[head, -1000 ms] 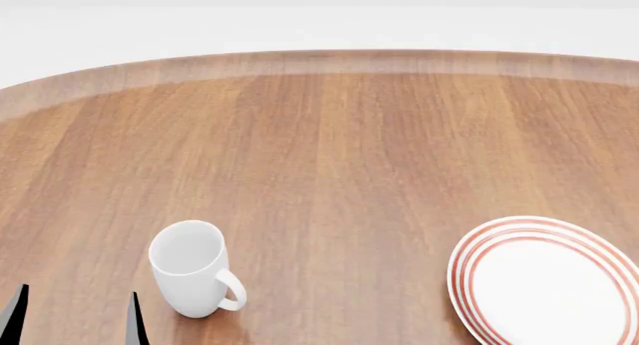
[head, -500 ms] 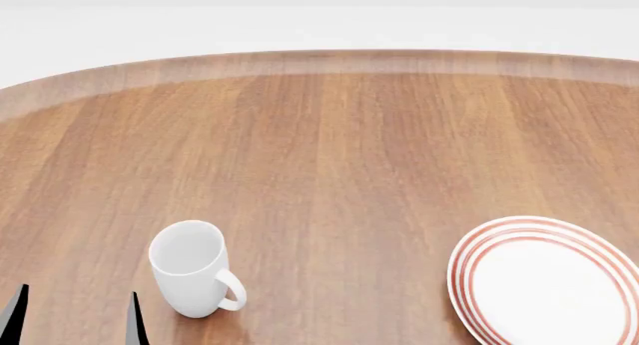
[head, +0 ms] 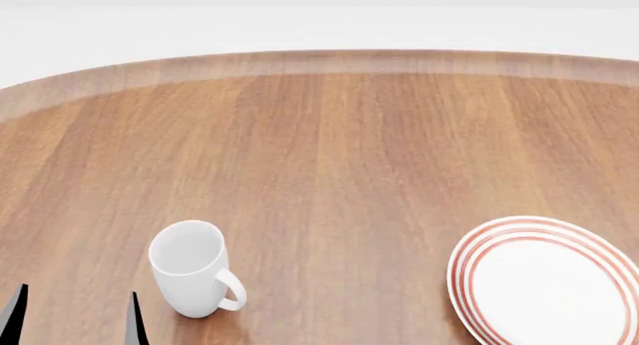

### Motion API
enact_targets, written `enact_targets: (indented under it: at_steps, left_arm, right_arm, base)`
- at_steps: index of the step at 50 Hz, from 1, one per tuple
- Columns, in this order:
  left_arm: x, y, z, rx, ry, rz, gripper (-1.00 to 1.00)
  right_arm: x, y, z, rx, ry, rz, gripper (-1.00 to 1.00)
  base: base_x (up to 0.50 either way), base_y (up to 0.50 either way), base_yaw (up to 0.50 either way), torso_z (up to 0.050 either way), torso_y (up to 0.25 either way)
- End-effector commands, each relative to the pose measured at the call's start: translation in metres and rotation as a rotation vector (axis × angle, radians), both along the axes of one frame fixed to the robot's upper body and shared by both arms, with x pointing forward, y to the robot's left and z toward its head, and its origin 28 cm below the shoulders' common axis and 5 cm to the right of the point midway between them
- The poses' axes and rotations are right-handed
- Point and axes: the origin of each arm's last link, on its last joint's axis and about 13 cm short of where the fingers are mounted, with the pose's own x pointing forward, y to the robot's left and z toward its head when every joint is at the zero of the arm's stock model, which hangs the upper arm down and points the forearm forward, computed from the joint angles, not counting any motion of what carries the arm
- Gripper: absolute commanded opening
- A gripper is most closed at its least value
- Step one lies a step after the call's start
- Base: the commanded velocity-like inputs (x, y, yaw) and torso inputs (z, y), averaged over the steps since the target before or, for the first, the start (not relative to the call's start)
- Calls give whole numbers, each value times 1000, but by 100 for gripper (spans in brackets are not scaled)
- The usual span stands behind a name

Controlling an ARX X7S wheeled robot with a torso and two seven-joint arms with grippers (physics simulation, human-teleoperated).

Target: Pick up the red mug and put it on the plate

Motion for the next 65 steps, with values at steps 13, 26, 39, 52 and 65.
enact_targets:
  at_steps: [13, 26, 39, 52, 65]
  left_arm:
    - [0, 0, 0, -6, -12, -8, 100]
    - [0, 0, 0, -8, -15, -9, 100]
    - [0, 0, 0, -10, -18, -5, 100]
    - [0, 0, 0, -16, -17, 2, 100]
    - [0, 0, 0, -21, -20, -2, 100]
  right_arm:
    - [9, 11, 101, -25, -151, -34, -100]
    - [23, 6, 131, -42, -135, -98, -100]
    - [39, -4, 158, -59, -132, -169, -100]
    - [56, -10, 171, -82, -116, -219, -100]
    - [69, -18, 182, -79, -92, -271, -100]
  base:
    - [0, 0, 0, 0, 0]
    - [0, 0, 0, 0, 0]
    - [0, 0, 0, 0, 0]
    - [0, 0, 0, 0, 0]
    - [0, 0, 0, 0, 1]
